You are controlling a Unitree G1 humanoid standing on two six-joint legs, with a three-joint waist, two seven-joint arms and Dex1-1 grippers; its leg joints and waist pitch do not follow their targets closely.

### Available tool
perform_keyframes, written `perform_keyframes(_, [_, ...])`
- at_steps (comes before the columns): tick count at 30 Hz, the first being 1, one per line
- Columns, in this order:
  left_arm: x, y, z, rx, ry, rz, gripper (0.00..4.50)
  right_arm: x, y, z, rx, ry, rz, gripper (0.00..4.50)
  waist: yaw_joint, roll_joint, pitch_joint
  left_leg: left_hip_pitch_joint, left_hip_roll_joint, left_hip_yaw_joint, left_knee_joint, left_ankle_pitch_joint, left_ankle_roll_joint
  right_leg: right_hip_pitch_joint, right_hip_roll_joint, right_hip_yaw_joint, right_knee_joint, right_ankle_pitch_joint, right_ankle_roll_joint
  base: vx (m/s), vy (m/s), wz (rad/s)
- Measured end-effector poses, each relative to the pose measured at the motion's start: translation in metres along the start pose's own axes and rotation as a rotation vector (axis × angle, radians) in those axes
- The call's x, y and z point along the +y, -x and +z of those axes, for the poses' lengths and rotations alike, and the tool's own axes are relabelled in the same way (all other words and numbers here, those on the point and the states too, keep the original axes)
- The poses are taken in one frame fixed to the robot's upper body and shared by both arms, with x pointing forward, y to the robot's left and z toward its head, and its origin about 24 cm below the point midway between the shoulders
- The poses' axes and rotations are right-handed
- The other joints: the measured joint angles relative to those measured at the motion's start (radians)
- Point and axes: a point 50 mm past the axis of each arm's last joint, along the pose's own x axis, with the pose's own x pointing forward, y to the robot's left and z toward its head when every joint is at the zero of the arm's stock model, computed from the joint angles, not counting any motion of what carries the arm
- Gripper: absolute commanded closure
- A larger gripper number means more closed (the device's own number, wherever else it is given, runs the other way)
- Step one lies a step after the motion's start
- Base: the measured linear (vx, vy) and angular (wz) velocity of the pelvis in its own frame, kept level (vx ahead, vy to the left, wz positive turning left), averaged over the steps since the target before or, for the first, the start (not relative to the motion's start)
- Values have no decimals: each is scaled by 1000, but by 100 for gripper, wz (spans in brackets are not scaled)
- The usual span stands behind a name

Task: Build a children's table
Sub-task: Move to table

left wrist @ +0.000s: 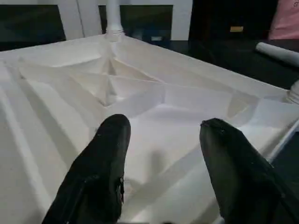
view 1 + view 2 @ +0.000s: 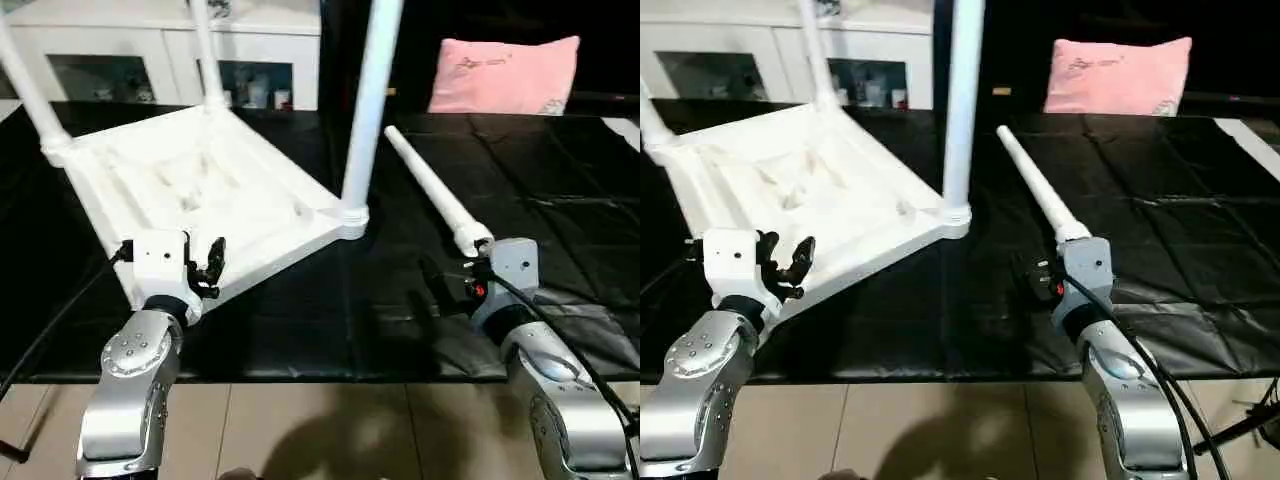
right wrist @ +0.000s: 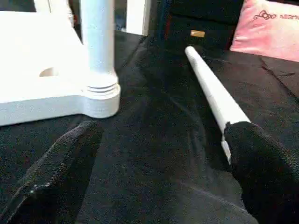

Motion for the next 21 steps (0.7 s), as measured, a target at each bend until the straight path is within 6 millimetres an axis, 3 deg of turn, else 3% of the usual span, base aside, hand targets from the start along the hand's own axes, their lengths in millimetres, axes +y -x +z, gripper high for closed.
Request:
perform_keyframes(2, [2,0,0,0,-6,6,177,0,0,0,1,0,2,0,-8,1,1,4,-1,4,-1,-2,2,9,-3,1,-10,2,4,11,65,2])
perform_keyframes(7, [4,0,0,3,-6,27,177,1,0,-1,9,2,7,0,-18,0,3,3,-12,13,-1,-7,11,11,-15,6,-11,8,12,2,12,0])
perform_keyframes(8, [4,-1,1,5,-4,29,177,1,0,-1,13,5,6,0,-22,0,3,-7,-23,-3,-2,-7,12,12,-28,-11,-9,7,12,0,0,0])
perform_keyframes(10, [3,-2,3,2,-6,28,177,0,-1,0,12,7,3,0,-39,5,3,-23,-32,-39,3,-6,13,14,-33,-39,-13,9,8,17,-19,45])
perform_keyframes(11, [5,-2,3,4,-11,30,177,2,-1,0,10,6,6,0,-47,11,6,-34,-36,-69,10,-5,13,17,-29,-51,-8,5,2,31,-32,50])
perform_keyframes(12, [5,-2,2,8,-13,32,177,3,-2,0,9,4,8,0,-55,15,8,-35,-44,-92,11,-3,9,18,-23,-48,10,-7,-18,32,-72,48])
perform_keyframes(13, [7,-1,0,14,-15,37,177,4,-2,0,8,-4,10,0,-62,14,10,-31,-43,-101,10,0,4,12,-12,-25,34,-29,-43,29,-140,45])
perform_keyframes(14, [10,-1,0,14,-11,47,177,5,-2,0,6,-10,10,0,-64,9,8,-26,-40,-97,10,5,-5,7,-10,10,78,-61,-54,29,-140,45])
perform_keyframes(15, [11,-1,0,15,-9,51,177,5,-2,0,6,-11,7,0,-63,1,5,-24,-35,-92,10,10,-2,3,-11,28,89,-75,-36,32,-215,37])
perform_keyframes(16, [11,-1,0,17,-8,54,177,5,-2,0,5,-11,2,0,-59,-10,2,-22,-30,-82,10,10,-2,2,-10,29,96,-82,-19,47,-208,16])
perform_keyframes(17, [9,-1,-1,18,3,48,177,2,-2,1,6,-5,-9,0,-39,-14,-2,-25,-23,-61,37,-15,40,5,-2,27,93,-78,-18,47,-208,16])
perform_keyframes(18, [5,-2,-2,21,9,31,177,-1,-1,0,11,-4,-18,0,-23,-13,-1,-33,-27,-42,70,-35,72,4,0,29,92,-78,-18,19,-176,-2])
perform_keyframes(19, [2,-2,-2,21,11,20,177,-2,-1,-1,15,-4,-25,0,-13,-17,-1,-29,-41,-30,79,-36,73,2,3,32,88,-77,-16,-21,-162,-4])
perform_keyframes(20, [1,-3,-1,18,11,13,177,-4,0,-1,14,-3,-31,0,-3,-14,-4,-15,-58,-25,60,-36,72,-3,9,31,84,-68,-9,-21,-162,-4])
perform_keyframes(21, [1,-4,0,14,9,12,177,-4,0,-1,14,-3,-33,0,3,-3,-7,-10,-64,-24,42,-41,59,-5,19,24,77,-63,-8,-27,-126,-1])
